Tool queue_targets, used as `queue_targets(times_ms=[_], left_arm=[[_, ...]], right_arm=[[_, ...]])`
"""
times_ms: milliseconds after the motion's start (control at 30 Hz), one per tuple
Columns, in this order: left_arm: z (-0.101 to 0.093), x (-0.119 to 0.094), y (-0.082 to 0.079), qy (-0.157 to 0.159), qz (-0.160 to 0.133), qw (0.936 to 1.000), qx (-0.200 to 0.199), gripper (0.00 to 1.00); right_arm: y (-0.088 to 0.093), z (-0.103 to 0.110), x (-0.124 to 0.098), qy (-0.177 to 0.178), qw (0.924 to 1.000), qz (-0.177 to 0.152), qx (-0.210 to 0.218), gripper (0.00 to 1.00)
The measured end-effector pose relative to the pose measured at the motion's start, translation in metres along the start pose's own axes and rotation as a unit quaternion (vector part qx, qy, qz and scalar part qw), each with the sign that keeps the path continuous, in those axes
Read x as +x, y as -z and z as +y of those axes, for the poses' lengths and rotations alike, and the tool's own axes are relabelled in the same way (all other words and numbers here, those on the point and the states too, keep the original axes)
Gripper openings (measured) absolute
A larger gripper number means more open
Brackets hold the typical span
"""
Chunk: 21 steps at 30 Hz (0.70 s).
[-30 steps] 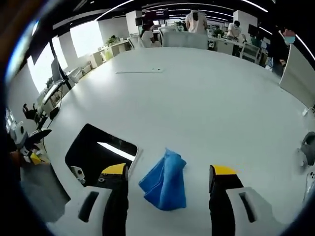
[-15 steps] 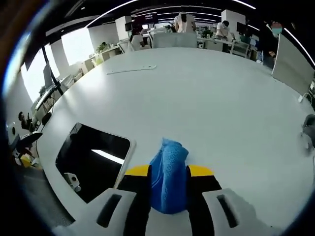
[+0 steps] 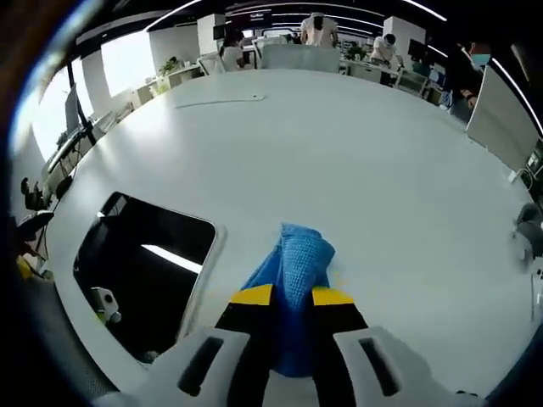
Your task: Wipe the mirror surface with the cleaning cloth until all visible marks leave the cleaned area.
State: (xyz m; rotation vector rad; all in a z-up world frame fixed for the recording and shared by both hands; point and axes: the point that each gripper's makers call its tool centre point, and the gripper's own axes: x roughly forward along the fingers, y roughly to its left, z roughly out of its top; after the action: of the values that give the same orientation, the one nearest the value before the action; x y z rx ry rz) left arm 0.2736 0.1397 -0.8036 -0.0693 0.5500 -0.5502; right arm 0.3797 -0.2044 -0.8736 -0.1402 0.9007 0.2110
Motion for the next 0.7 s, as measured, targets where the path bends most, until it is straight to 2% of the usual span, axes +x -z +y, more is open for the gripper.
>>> queue_targets(times_ms=[33,233,467,600,700], left_arm=[[0.0,0.0,0.0,0.0,0.0,1.0,0.0,0.97],[0.0,0.0,0.0,0.003,0.001,1.0,0.0,0.97],[-0.001,0.0,0.0,0.003,0.001,1.0,0.0,0.97],[0.0,0.0,0.0,0.002,-0.001,1.0,-0.001,0.97],[0.0,0.0,0.0,0.002,-0.001,1.0,0.0,0.97]], right_arm=[[0.0,-0.001,0.0,0.004,1.0,0.001,-0.004,0.04],[0.0,-0.004,0.002,0.008,0.9999,-0.002,-0.014,0.02],[-0.003,-0.006,-0.002,-0.003,0.9996,0.001,0.028,0.01],[-0.018,-0.005,-0.012,-0.012,0.9989,-0.017,0.042,0.01],[-0.031,0.003,-0.02,-0.032,0.9976,-0.025,0.056,0.01]])
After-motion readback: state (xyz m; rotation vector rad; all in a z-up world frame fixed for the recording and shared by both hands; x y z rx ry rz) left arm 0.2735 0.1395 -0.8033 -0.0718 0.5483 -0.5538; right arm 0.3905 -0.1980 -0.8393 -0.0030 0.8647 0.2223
